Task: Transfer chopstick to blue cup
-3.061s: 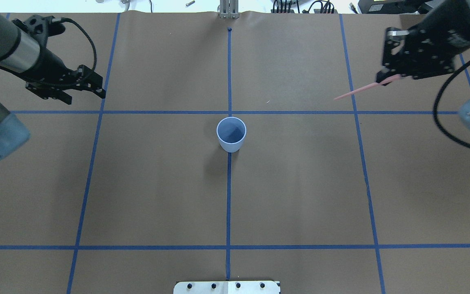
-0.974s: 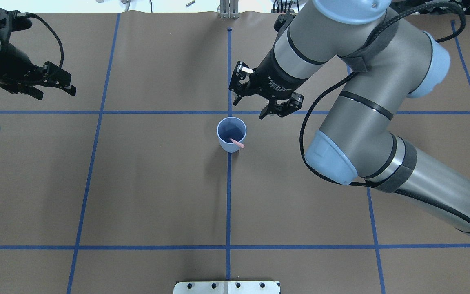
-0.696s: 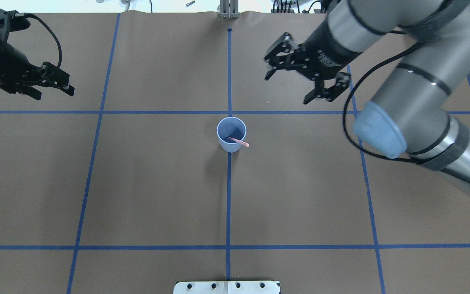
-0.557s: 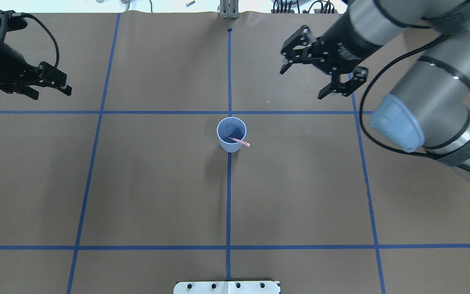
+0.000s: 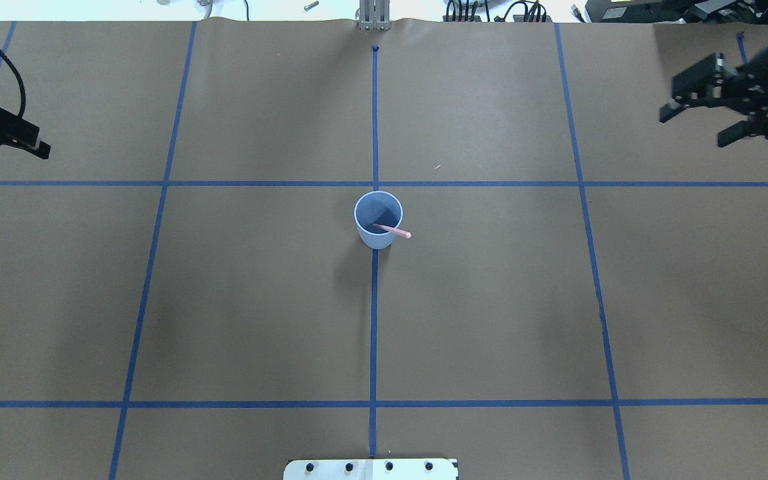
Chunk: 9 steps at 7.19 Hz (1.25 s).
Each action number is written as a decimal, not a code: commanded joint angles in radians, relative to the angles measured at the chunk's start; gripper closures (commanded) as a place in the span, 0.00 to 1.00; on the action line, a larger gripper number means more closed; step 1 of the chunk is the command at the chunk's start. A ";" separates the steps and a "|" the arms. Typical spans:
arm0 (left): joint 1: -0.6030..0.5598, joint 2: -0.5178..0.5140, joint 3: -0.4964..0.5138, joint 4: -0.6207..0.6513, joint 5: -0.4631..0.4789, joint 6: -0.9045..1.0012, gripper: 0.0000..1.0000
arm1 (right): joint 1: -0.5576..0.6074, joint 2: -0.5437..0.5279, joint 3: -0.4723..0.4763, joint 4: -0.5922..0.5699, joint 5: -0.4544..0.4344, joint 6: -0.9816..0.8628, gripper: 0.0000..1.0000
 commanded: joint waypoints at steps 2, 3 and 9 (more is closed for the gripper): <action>-0.148 0.056 0.035 0.009 0.011 0.307 0.02 | 0.255 -0.194 -0.105 0.000 -0.055 -0.643 0.00; -0.166 0.059 0.041 0.009 0.025 0.354 0.02 | 0.271 -0.210 -0.113 -0.002 -0.139 -0.766 0.00; -0.162 0.073 0.030 0.001 0.065 0.342 0.02 | 0.269 -0.215 -0.110 0.001 -0.140 -0.760 0.00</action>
